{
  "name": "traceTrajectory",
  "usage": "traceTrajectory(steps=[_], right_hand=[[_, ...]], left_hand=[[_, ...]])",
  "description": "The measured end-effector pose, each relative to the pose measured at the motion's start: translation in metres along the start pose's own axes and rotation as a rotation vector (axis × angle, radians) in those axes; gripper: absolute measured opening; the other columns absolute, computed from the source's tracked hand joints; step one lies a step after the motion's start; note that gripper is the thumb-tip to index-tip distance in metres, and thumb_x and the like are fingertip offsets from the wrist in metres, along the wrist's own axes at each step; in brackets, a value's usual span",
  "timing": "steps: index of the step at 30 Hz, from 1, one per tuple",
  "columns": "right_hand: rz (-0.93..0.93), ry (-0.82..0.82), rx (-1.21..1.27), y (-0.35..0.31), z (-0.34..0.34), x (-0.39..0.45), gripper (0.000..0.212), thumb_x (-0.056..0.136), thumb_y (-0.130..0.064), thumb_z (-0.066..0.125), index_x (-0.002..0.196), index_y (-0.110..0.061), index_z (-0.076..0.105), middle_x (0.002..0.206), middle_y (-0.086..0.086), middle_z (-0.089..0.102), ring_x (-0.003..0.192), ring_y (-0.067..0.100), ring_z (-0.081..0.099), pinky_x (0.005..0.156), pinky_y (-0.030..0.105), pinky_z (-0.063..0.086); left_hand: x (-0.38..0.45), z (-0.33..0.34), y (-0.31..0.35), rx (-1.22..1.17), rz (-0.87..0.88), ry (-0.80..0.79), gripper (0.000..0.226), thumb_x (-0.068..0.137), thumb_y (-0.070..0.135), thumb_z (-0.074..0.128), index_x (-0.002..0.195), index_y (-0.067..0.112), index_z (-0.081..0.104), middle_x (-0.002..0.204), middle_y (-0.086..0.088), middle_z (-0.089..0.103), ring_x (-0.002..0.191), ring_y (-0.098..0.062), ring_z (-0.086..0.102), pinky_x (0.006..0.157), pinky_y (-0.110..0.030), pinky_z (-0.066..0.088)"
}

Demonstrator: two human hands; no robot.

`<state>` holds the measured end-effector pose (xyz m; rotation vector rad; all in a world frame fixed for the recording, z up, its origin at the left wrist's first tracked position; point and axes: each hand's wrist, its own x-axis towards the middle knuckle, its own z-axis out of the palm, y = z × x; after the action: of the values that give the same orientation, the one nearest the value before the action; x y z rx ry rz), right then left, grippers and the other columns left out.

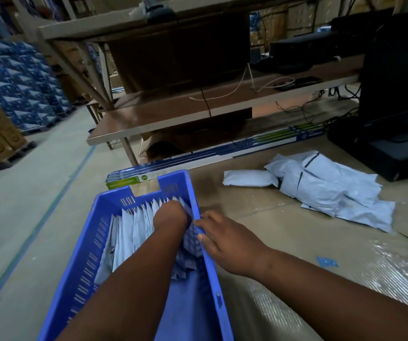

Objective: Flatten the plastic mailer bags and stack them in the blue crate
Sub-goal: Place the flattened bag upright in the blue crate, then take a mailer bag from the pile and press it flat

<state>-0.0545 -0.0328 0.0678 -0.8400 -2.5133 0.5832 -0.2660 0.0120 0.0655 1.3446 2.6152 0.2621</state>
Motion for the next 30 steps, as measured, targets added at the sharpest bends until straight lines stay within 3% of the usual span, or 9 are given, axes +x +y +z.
traceTrajectory(steps=[2,5,8,13,15,17,23,29,30], right_hand=[[0.000,-0.001,0.009,0.005,-0.006,-0.002,0.048,0.107,-0.055,0.040,0.148,-0.031,0.048,0.142,-0.013,0.045,0.118,0.016,0.058,0.094,0.039,0.052],[0.003,0.002,0.014,0.020,-0.020,-0.005,0.049,0.106,-0.059,0.039,0.149,-0.036,0.045,0.142,-0.013,0.048,0.122,0.016,0.058,0.098,0.041,0.051],[0.037,-0.004,-0.050,0.042,-0.037,-0.004,0.050,0.103,-0.060,0.039,0.145,-0.034,0.049,0.139,-0.009,0.050,0.121,0.019,0.058,0.097,0.042,0.052],[0.096,-0.020,-0.149,0.083,-0.062,-0.003,0.047,0.102,-0.060,0.043,0.140,-0.034,0.053,0.135,-0.006,0.053,0.119,0.020,0.058,0.093,0.040,0.052],[0.121,-0.030,-0.174,0.102,-0.071,-0.009,0.044,0.102,-0.057,0.047,0.140,-0.034,0.054,0.136,-0.006,0.052,0.120,0.020,0.058,0.094,0.039,0.052],[0.144,-0.052,-0.203,0.121,-0.077,-0.018,0.045,0.101,-0.057,0.048,0.140,-0.034,0.055,0.137,-0.006,0.051,0.120,0.021,0.058,0.095,0.040,0.052],[0.237,-0.098,-0.268,0.187,-0.100,-0.057,0.047,0.100,-0.058,0.047,0.140,-0.035,0.056,0.137,-0.005,0.051,0.119,0.021,0.058,0.096,0.038,0.050],[0.287,-0.120,-0.273,0.250,-0.128,-0.075,0.047,0.099,-0.055,0.049,0.142,-0.037,0.055,0.137,-0.006,0.052,0.119,0.020,0.057,0.097,0.040,0.050],[0.282,-0.111,-0.277,0.258,-0.132,-0.075,0.047,0.097,-0.054,0.049,0.141,-0.037,0.056,0.135,-0.006,0.053,0.117,0.020,0.057,0.096,0.040,0.050]], left_hand=[[0.002,-0.004,-0.002,-0.022,-0.027,0.024,0.037,0.089,0.032,0.062,0.123,0.018,0.069,0.129,-0.007,0.068,0.122,-0.029,0.063,0.096,-0.040,0.051],[0.009,-0.022,-0.002,-0.111,-0.057,0.061,0.031,0.076,0.046,0.072,0.092,0.019,0.072,0.100,-0.005,0.073,0.093,-0.027,0.070,0.078,-0.034,0.054],[0.012,-0.051,0.014,-0.131,-0.038,0.136,0.023,0.075,0.036,0.075,0.077,0.016,0.064,0.088,-0.006,0.071,0.079,-0.027,0.066,0.067,-0.032,0.051],[-0.005,-0.073,0.074,-0.038,0.051,0.207,0.006,0.083,0.021,0.065,0.088,0.020,0.062,0.104,-0.007,0.068,0.099,-0.030,0.068,0.077,-0.035,0.052],[-0.010,-0.063,0.101,0.019,0.098,0.186,0.019,0.085,0.019,0.061,0.102,0.020,0.069,0.114,-0.010,0.069,0.108,-0.032,0.067,0.083,-0.038,0.054],[-0.015,-0.048,0.127,0.092,0.167,0.132,0.031,0.088,0.021,0.059,0.117,0.014,0.070,0.124,-0.012,0.068,0.117,-0.033,0.067,0.091,-0.041,0.056],[-0.025,0.011,0.207,0.186,0.276,-0.071,0.038,0.085,0.027,0.067,0.120,0.014,0.069,0.123,-0.010,0.068,0.111,-0.028,0.067,0.092,-0.036,0.058],[-0.004,0.048,0.279,0.194,0.180,-0.278,0.038,0.098,0.029,0.067,0.134,0.016,0.062,0.138,-0.004,0.061,0.130,-0.021,0.058,0.104,-0.034,0.049],[0.003,0.053,0.289,0.211,0.158,-0.269,0.031,0.098,0.027,0.068,0.127,0.016,0.064,0.131,-0.003,0.062,0.128,-0.019,0.059,0.098,-0.032,0.052]])
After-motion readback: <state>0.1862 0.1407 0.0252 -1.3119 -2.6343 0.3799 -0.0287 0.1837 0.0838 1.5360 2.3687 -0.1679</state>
